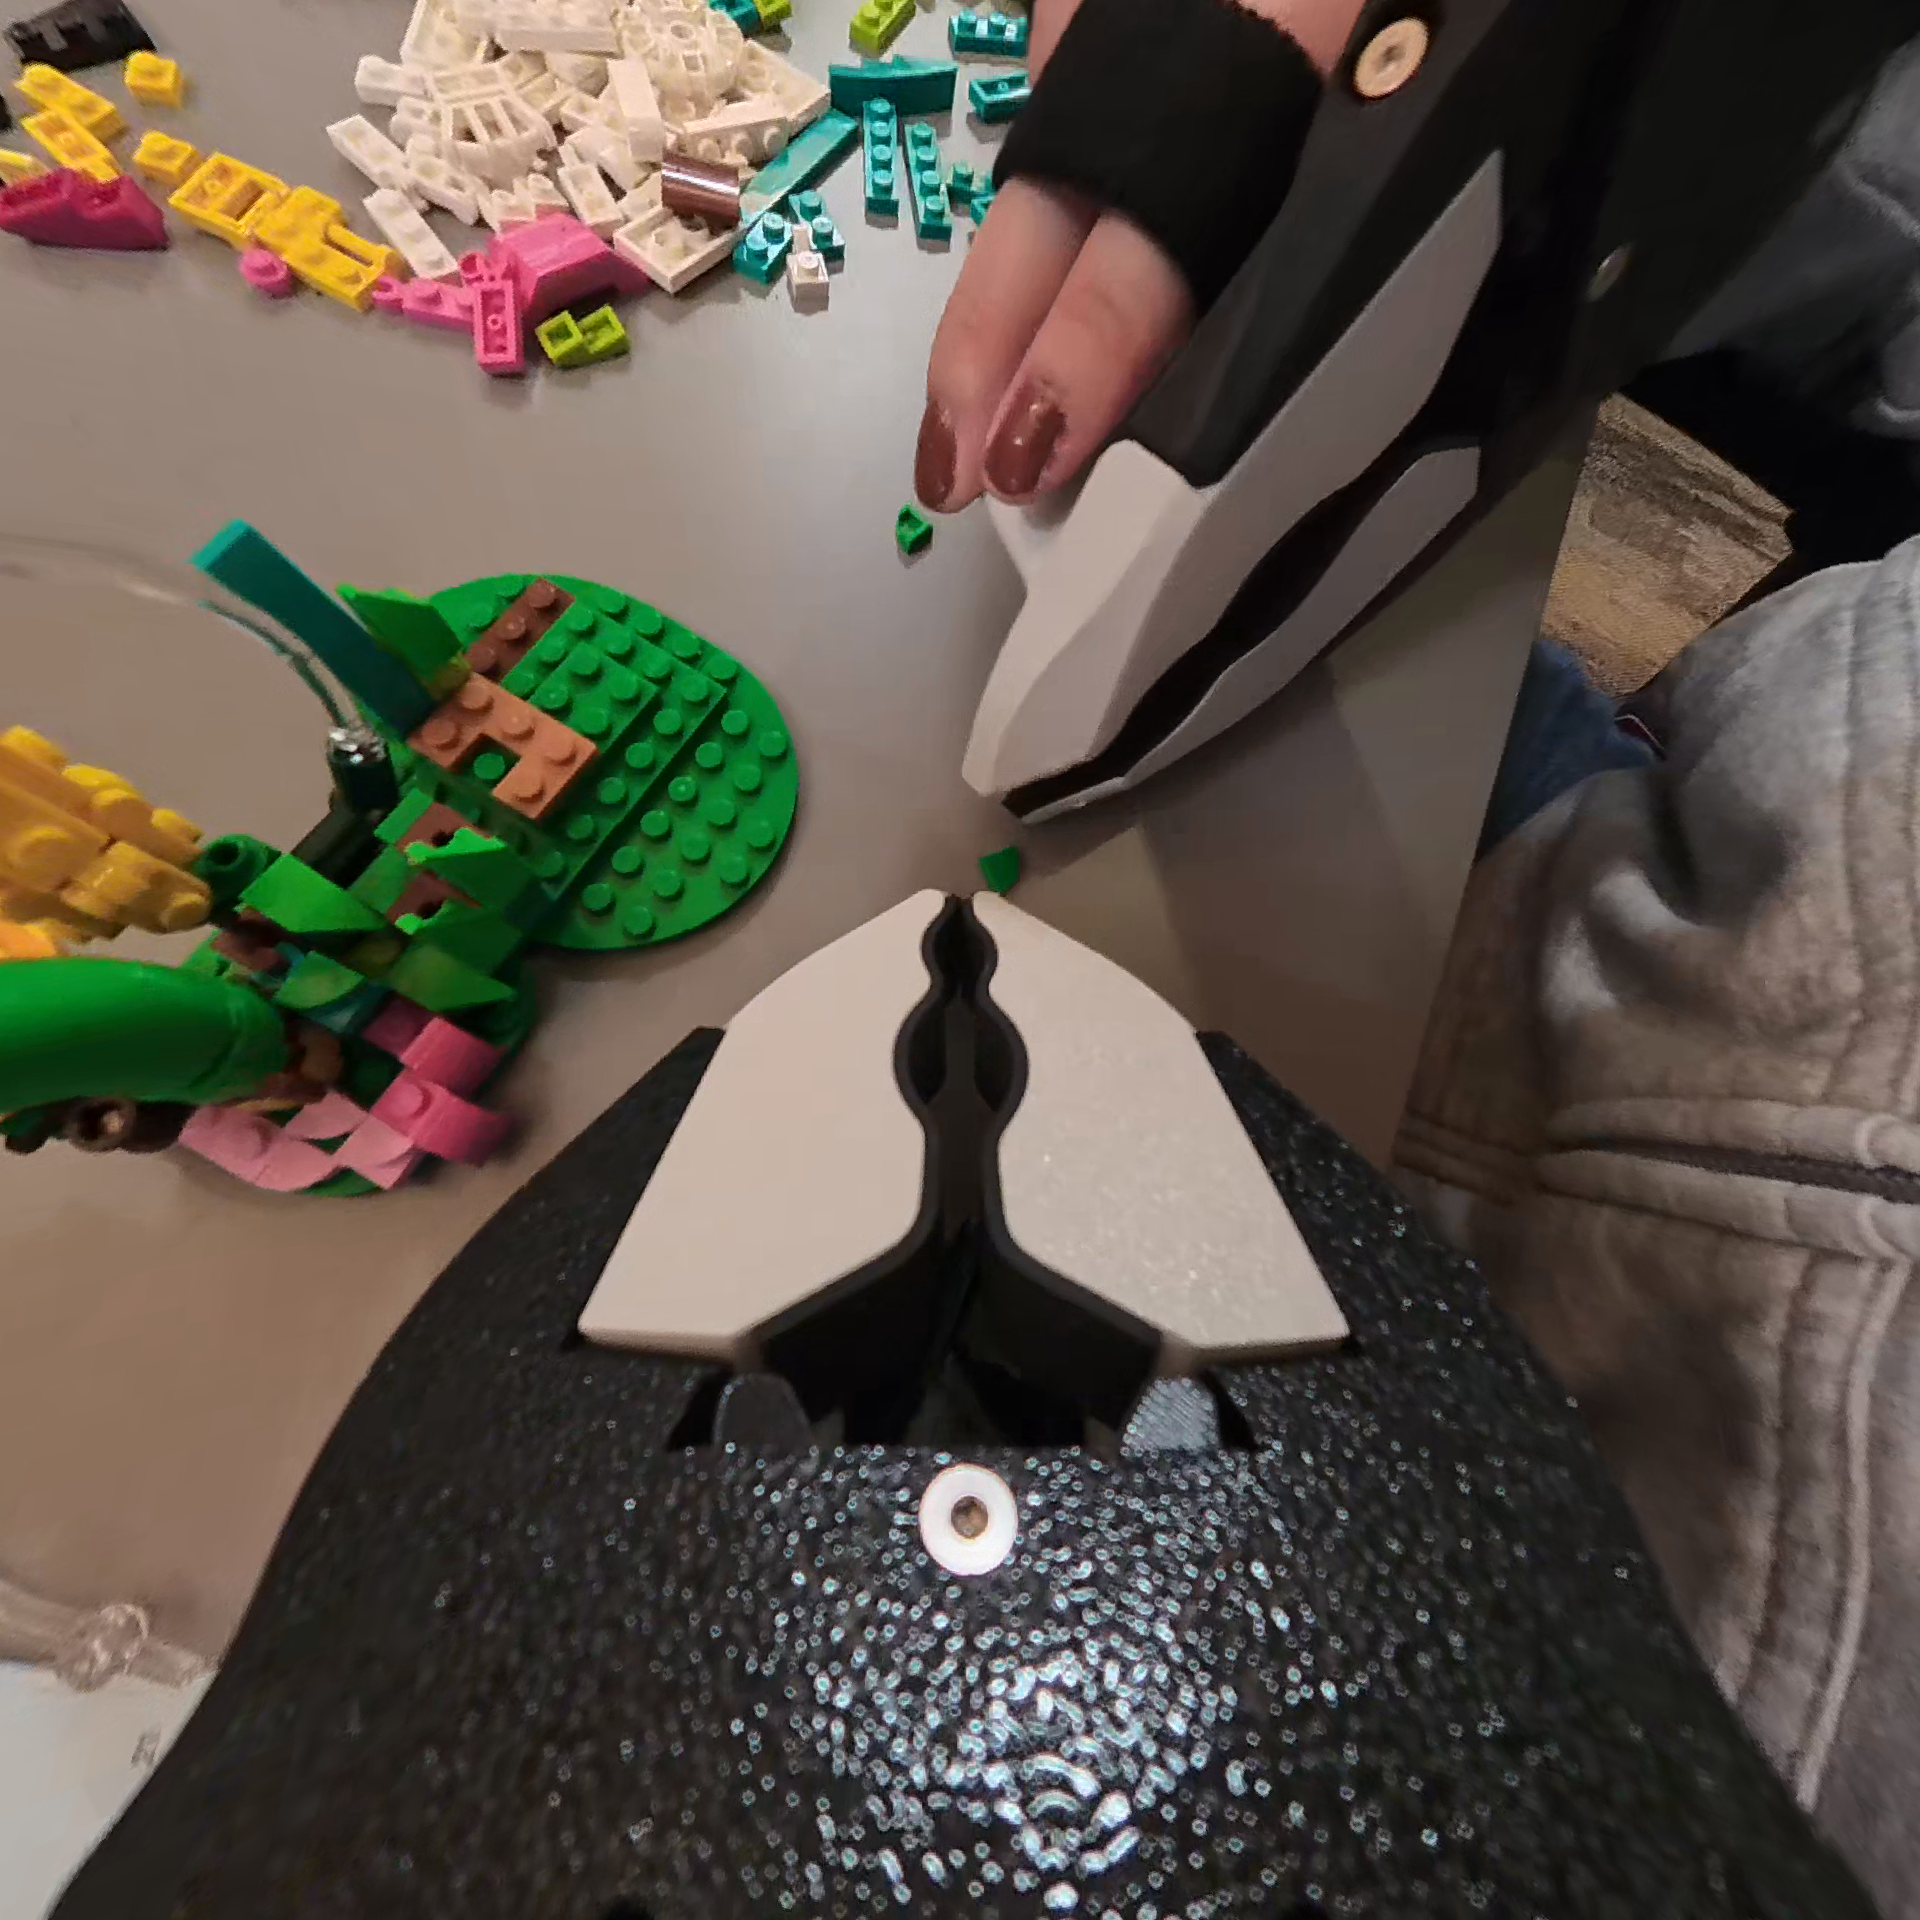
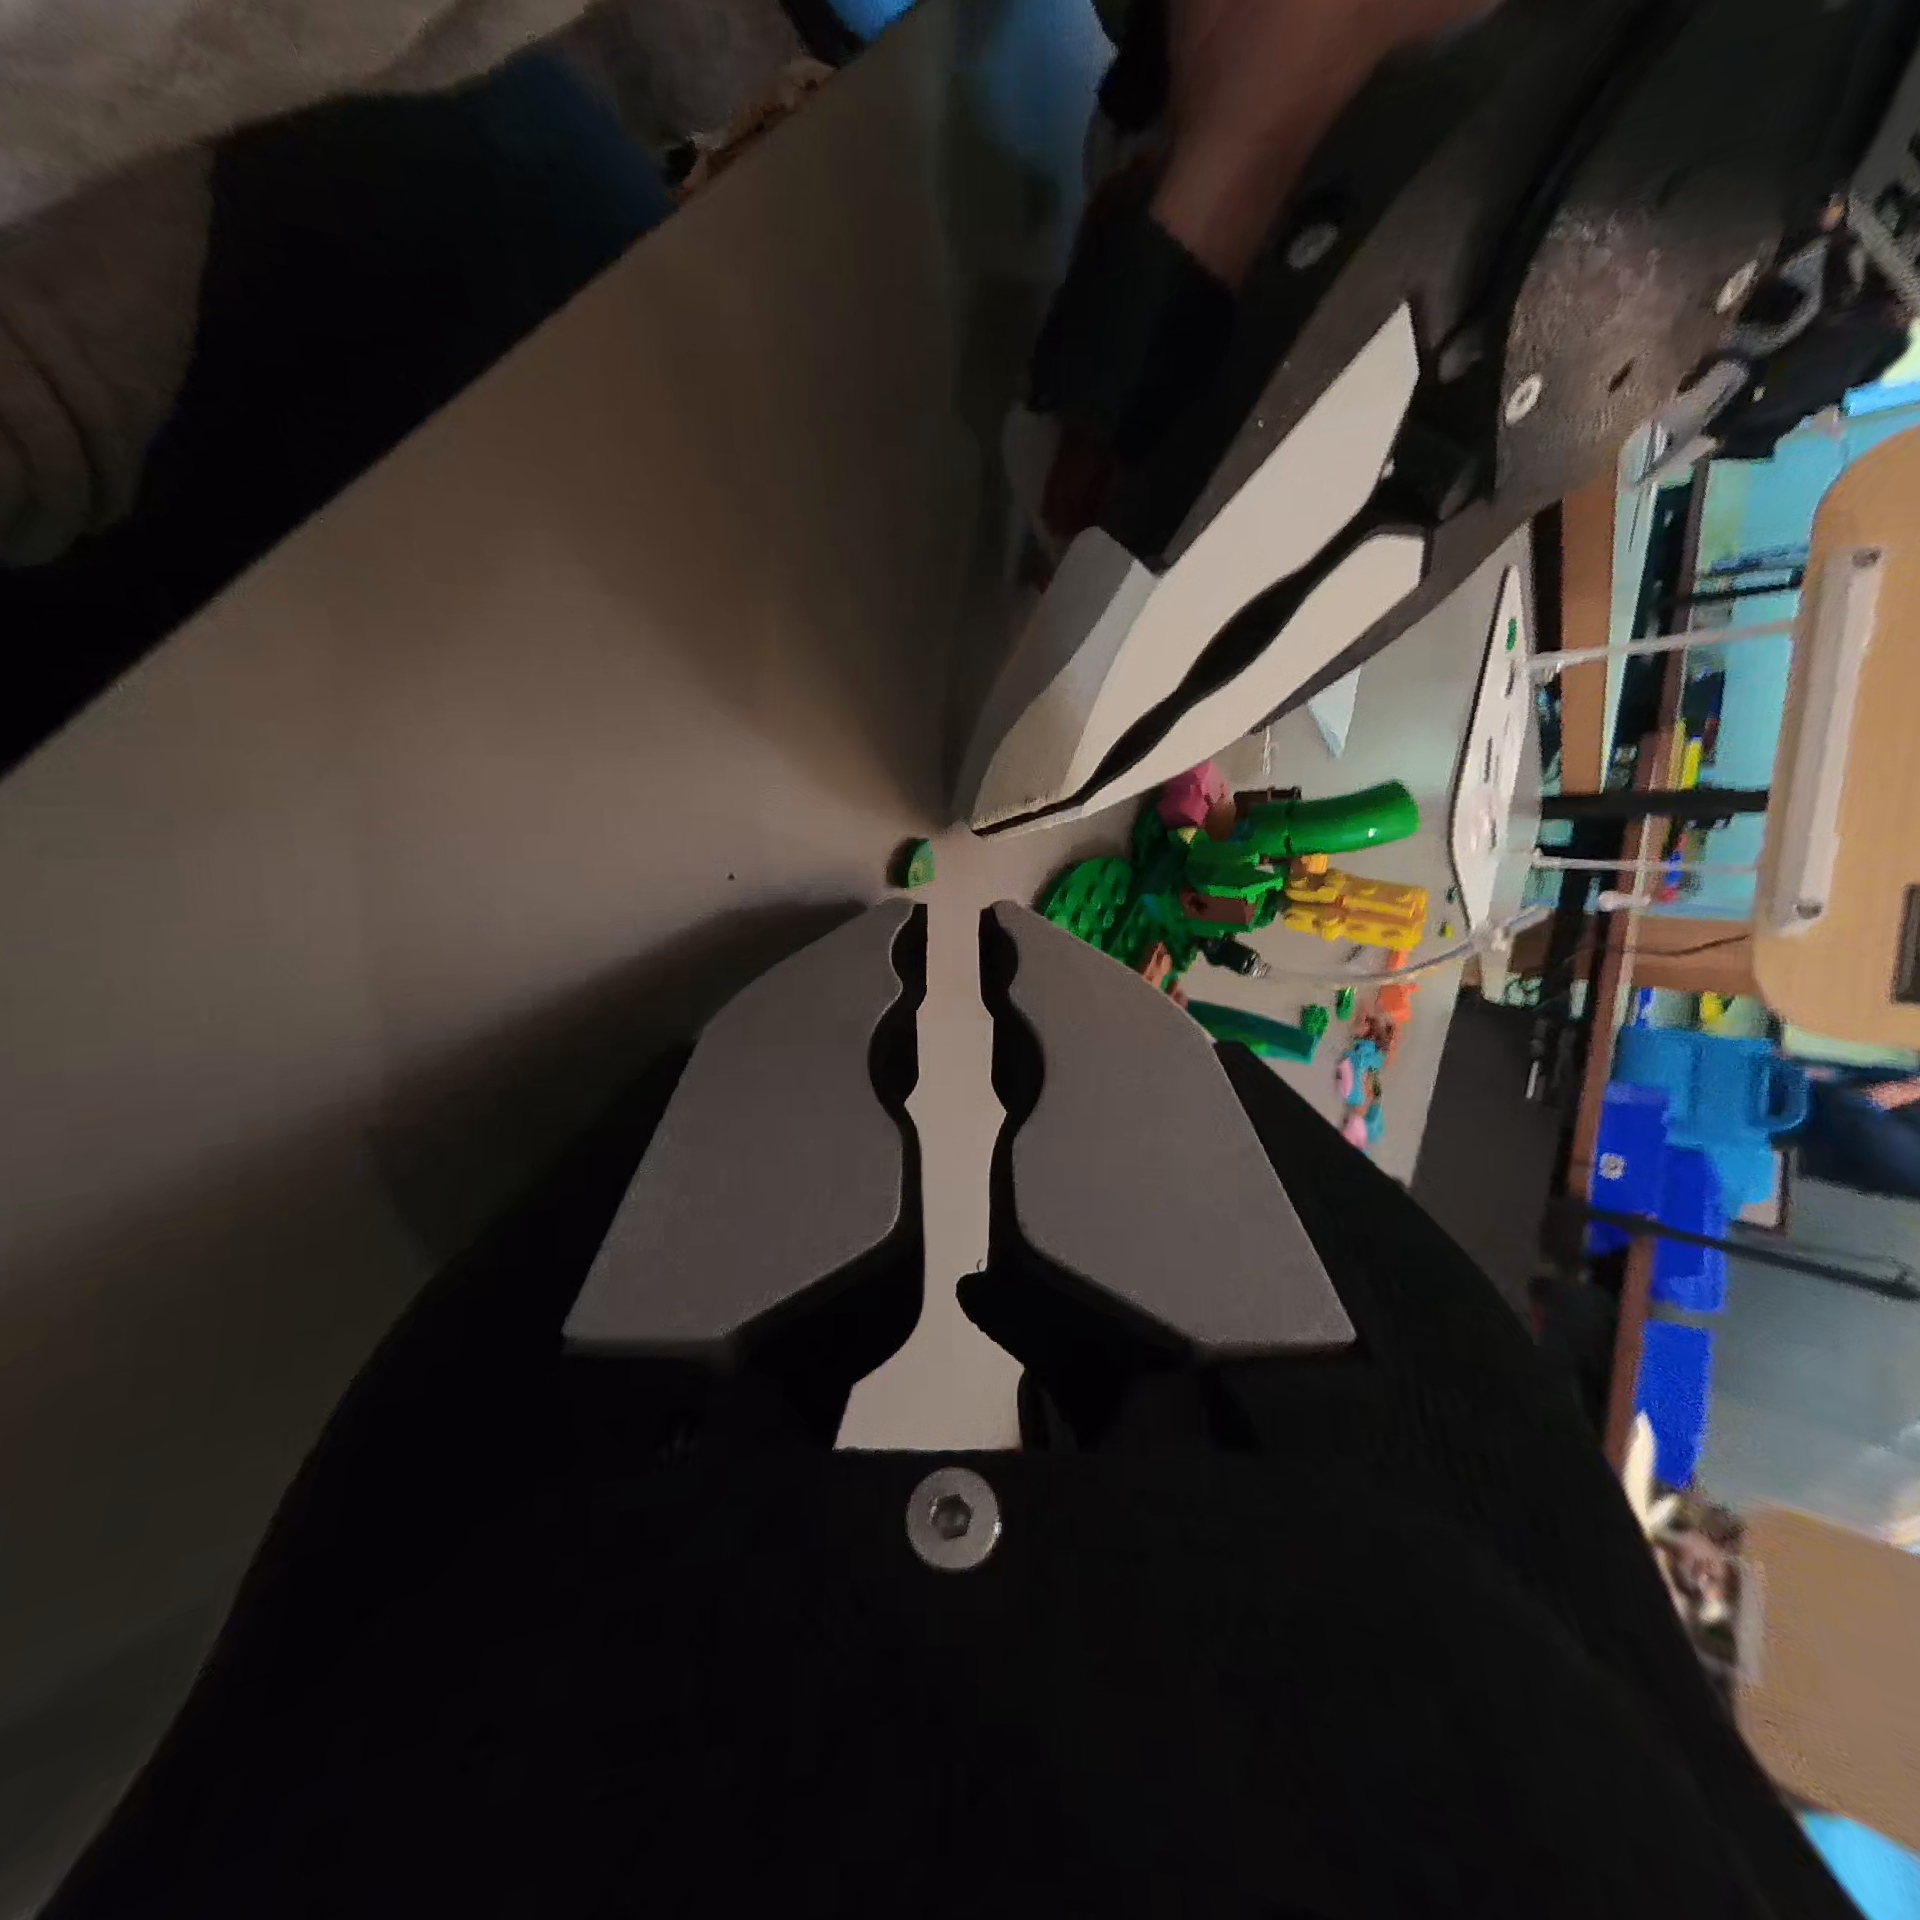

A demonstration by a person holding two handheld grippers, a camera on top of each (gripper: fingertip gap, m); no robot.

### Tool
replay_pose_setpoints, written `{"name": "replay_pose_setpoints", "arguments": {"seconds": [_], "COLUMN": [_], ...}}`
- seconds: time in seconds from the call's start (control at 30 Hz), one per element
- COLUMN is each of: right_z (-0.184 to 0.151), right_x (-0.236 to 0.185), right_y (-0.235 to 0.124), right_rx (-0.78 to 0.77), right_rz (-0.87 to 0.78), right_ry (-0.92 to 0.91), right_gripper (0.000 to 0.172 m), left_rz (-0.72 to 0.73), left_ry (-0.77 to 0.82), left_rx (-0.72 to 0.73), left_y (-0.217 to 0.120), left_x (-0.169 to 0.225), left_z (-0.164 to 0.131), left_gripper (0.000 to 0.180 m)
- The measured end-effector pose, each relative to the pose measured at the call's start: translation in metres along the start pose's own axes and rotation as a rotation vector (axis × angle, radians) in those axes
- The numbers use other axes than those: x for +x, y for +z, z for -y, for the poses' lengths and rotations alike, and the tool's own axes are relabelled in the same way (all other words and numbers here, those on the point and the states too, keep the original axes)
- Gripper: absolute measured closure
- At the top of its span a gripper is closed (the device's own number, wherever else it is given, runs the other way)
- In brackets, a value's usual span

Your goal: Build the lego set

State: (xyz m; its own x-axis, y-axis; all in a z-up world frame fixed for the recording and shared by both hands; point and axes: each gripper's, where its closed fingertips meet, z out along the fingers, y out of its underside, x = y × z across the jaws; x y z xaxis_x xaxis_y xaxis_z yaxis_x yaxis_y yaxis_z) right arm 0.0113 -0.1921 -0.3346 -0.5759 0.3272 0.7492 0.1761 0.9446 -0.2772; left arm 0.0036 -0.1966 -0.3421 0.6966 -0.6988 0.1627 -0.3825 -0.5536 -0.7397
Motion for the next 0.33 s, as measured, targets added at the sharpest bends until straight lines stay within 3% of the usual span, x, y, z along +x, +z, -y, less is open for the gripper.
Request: {"name": "replay_pose_setpoints", "arguments": {"seconds": [0.03, 0.33], "right_z": [-0.003, -0.008], "right_x": [-0.001, 0.003], "right_y": [0.0, -0.008], "right_rx": [-0.016, -0.029], "right_rz": [0.001, -0.003], "right_ry": [0.033, 0.502], "right_gripper": [0.164, 0.164], "left_rz": [-0.005, -0.057], "left_ry": [-0.001, -0.004], "left_rx": [-0.002, -0.009], "left_y": [0.001, 0.007], "left_x": [0.001, 0.012], "left_z": [0.001, 0.003], "left_gripper": [0.18, 0.18]}}
